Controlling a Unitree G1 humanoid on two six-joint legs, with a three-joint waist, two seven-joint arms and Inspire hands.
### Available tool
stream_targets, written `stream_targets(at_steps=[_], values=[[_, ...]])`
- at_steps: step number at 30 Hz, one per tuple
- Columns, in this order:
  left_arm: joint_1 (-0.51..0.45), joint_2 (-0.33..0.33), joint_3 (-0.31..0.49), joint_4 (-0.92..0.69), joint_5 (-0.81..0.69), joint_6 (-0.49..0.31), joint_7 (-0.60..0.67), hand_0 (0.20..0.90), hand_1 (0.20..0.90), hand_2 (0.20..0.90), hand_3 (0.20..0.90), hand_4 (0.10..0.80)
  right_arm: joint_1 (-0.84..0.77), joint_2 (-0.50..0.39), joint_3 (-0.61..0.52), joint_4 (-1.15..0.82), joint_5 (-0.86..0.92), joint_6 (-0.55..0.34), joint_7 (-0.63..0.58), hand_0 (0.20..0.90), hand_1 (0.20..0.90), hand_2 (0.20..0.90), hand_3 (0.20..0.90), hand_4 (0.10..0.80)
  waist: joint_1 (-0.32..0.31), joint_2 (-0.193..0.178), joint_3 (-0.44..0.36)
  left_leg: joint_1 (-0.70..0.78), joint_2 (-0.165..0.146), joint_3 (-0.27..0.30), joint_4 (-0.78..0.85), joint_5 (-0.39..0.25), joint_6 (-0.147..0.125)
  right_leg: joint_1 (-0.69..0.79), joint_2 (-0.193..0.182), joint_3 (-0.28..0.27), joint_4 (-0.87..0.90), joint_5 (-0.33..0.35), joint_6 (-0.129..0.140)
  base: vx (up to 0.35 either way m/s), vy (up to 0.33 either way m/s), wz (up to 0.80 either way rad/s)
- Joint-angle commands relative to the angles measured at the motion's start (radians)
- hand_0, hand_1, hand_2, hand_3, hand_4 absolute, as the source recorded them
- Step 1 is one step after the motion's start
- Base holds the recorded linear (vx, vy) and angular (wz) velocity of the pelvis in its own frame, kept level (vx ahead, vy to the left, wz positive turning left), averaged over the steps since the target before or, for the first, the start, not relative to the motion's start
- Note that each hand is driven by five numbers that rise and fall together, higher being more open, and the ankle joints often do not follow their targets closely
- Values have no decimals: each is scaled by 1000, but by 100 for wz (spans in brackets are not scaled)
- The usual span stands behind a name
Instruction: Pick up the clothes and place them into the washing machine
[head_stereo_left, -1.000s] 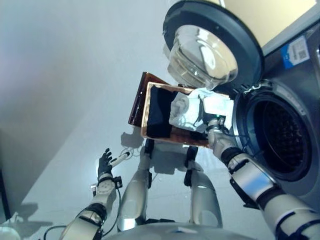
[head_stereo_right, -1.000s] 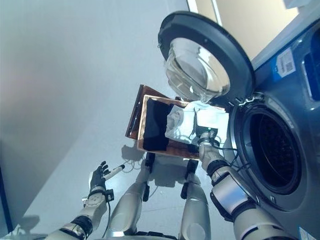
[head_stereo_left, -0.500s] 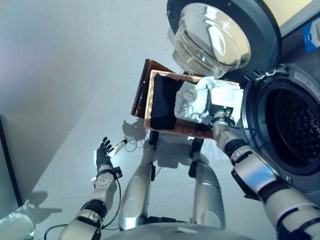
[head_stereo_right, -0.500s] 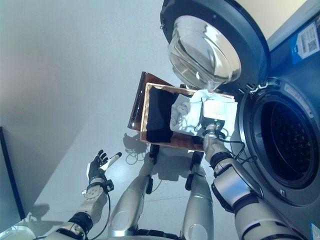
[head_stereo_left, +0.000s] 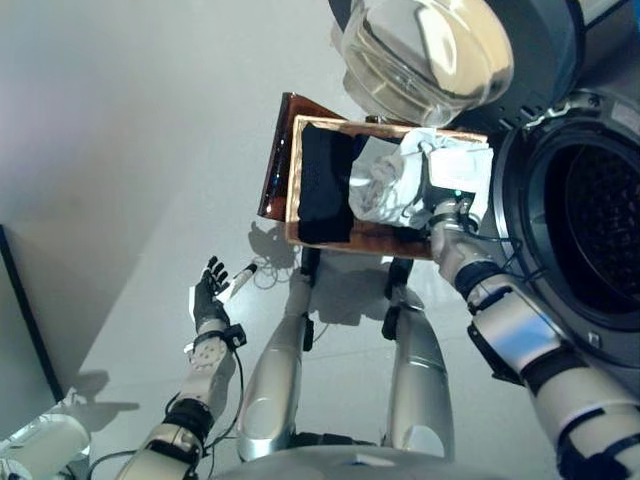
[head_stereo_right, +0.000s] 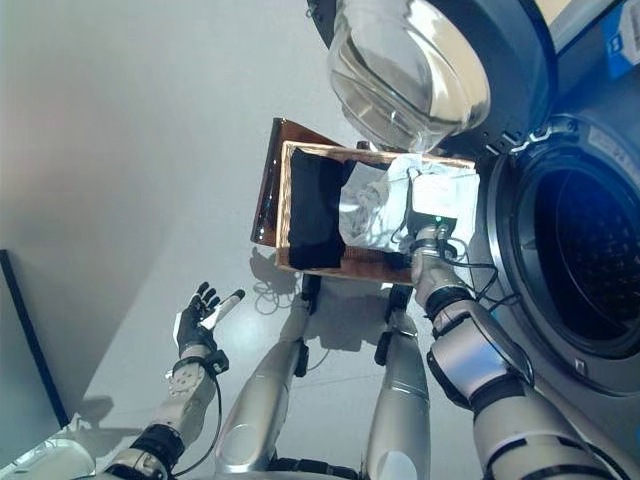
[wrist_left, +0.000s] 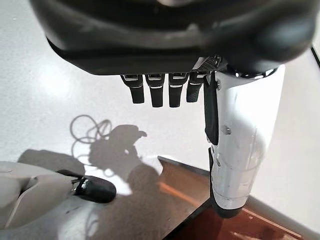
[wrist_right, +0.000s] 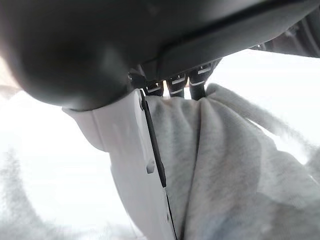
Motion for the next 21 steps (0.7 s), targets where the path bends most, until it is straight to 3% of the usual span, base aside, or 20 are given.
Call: stream_targets(at_steps=[1,10,11,13,14,21], values=[[37,68,1,-93,-8,-58,11,900,900,900,900,800,-44,-158,7,95,70,76,8,900,900,900,900,800,16,34,30,-47,-30,10,-15,-17,-29,42,-62,46,-172,92,57,0,0,0],[29,94,-1,-144,5,-66,29,900,900,900,900,800,-117,-218,22,66,75,69,-23,900,900,900,900,800,18,37,30,-120,-43,15,-15,-13,-32,-30,-70,58,-192,116,62,-4,21,-3],[28,93,-5,-151,4,-69,28,900,900,900,900,800,-125,-220,28,67,66,71,-26,576,576,576,576,569,18,37,30,-124,-45,16,-15,-14,-32,-35,-71,59,-193,119,63,-12,26,-8],[27,93,-9,-147,2,-68,31,900,900,900,900,800,-142,-226,30,68,65,72,-31,488,488,488,488,506,19,38,30,-127,-46,18,-15,-14,-32,-40,-71,61,-194,121,63,-14,23,-7],[27,93,-12,-148,2,-69,31,900,900,900,900,800,-145,-227,30,68,64,73,-35,200,200,200,200,300,19,38,30,-127,-47,19,-15,-14,-31,-40,-71,62,-195,122,62,-14,30,-4],[32,99,-21,-166,4,-74,37,900,900,900,900,800,-171,-235,40,45,52,81,-69,200,200,200,200,300,15,38,30,-122,-49,23,-15,-13,-28,-43,-70,76,-195,127,61,-19,19,-5]])
